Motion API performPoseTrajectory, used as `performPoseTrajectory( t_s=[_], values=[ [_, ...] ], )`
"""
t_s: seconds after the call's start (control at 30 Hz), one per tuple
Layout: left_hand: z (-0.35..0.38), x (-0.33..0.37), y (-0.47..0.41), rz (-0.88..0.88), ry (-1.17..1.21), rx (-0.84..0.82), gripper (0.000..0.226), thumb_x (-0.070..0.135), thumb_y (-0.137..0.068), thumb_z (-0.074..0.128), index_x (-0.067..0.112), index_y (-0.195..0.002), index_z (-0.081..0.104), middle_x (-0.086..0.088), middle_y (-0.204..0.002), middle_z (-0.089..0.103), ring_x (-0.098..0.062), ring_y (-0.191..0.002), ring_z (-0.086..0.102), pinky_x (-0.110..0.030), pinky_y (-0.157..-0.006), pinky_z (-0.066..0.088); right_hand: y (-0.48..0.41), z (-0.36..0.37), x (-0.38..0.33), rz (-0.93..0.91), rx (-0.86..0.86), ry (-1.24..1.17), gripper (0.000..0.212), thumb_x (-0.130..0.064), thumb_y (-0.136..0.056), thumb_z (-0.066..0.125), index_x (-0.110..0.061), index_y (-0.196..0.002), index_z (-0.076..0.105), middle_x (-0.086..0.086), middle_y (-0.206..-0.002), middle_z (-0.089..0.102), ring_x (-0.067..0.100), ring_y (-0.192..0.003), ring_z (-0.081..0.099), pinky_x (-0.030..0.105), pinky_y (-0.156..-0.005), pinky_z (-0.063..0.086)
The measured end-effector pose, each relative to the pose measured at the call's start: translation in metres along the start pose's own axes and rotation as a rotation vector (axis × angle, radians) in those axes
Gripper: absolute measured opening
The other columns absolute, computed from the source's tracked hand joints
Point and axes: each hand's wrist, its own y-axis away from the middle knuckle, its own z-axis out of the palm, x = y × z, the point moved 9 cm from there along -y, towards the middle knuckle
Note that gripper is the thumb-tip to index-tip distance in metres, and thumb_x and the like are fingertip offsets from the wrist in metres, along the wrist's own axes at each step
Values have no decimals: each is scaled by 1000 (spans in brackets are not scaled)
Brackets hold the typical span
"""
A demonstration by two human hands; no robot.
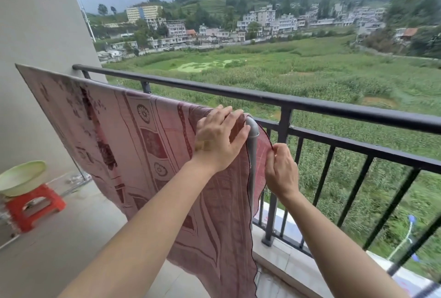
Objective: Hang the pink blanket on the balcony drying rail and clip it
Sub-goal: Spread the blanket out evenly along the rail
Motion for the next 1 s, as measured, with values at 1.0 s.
performPoseTrajectory(
  t_s=[1.0],
  values=[
    [8, -131, -11, 82, -169, -181, 50, 43, -100, 31, 30, -149, 32, -11, -156, 29, -28, -144, 23, -48, -114, 19, -65, -23, -132, -136, -82, 28, 48, -52, -104, 28, -24, -118, 63, -1, -109, 71, 15, -98, 65, 32, -78, 51]
  ],
)
